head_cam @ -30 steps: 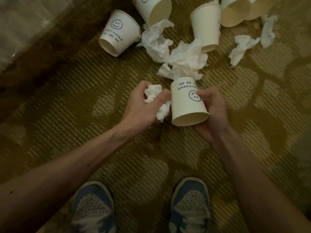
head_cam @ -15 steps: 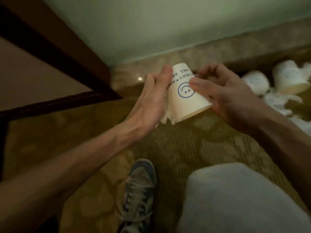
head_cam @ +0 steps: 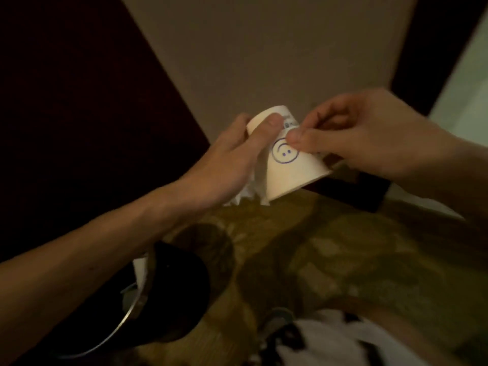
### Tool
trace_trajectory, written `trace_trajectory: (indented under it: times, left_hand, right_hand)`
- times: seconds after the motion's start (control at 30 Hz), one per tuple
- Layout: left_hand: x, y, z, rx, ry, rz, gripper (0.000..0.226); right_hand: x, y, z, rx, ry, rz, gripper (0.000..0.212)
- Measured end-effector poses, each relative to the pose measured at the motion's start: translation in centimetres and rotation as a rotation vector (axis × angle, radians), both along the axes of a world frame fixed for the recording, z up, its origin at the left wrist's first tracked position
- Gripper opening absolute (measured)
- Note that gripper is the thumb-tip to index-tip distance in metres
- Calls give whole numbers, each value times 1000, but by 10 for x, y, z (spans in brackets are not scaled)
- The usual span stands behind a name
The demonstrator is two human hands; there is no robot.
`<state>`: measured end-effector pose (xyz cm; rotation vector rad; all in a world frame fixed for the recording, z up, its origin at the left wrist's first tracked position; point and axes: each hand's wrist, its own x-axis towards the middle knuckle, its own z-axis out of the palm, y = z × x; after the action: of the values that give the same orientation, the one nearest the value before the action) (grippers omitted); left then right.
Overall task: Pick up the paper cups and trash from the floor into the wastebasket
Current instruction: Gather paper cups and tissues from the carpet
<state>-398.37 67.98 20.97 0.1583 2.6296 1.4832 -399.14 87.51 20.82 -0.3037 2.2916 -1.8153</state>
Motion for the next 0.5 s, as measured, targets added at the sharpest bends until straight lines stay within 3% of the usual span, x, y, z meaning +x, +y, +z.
trace_trajectory:
  times: [0.13, 0.3, 0.43, 0.5]
  left_hand:
    - [30, -111, 1, -11, 36, 108, 40]
    - [57, -213, -29, -100, -172, 265, 24]
    - [66, -273, -44, -131, -305, 299, 48]
    - [74, -296, -61, -102, -371, 336, 47]
  right_hand:
    - [-9, -114, 1, 107, -38, 202, 31]
    - [-5, -232, -16, 323, -123, 418, 31]
    - [1, -305, -26, 418, -98, 499, 23]
    - [9, -339, -41, 517, -39, 522, 26]
